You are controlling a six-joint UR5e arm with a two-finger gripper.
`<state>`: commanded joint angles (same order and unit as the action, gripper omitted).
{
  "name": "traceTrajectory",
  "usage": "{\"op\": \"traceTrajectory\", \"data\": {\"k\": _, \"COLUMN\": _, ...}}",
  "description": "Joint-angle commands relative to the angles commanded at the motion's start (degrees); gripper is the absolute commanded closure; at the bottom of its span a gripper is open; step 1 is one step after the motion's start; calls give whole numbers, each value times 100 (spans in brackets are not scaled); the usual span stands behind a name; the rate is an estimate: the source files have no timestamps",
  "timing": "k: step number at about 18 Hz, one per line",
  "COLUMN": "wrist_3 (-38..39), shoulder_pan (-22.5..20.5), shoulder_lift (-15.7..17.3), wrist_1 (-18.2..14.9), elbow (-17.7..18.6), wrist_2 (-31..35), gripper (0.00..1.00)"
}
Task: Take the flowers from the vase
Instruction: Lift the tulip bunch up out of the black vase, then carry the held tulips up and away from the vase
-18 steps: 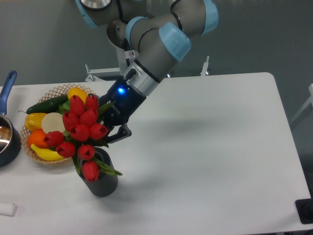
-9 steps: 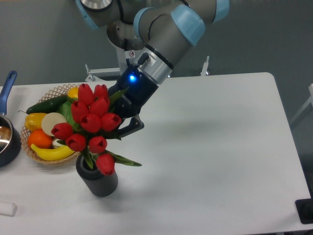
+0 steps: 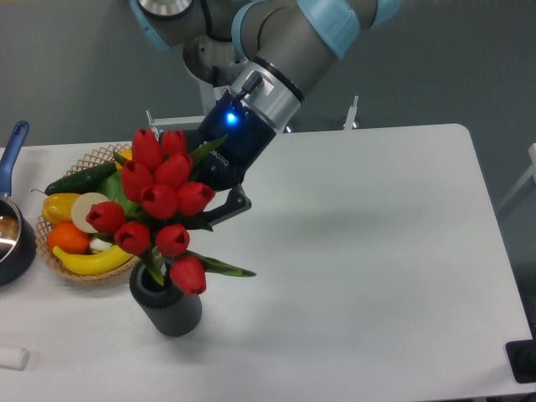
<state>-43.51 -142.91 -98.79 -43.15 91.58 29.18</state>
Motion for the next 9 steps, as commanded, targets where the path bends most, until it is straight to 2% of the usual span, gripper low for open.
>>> {"op": "traceTrajectory", "data": {"k": 3, "wrist_3": 115, "shoulder_pan": -201, "shoulder_lift": 0, "wrist_1": 0, "elbow": -44, "wrist_2": 9, "gripper": 64}}
{"op": "traceTrajectory", "data": {"k": 6, "wrist_3": 36, "shoulder_pan": -780, "shoulder_lift": -17, "wrist_1": 0, "elbow": 70, "wrist_2": 44, "gripper": 64}}
{"op": "traceTrajectory", "data": {"k": 9, "wrist_3": -61, "shoulder_pan": -1369, "shoulder_lift": -70, "wrist_1": 0, "elbow": 18, "wrist_2": 44, "gripper": 64}}
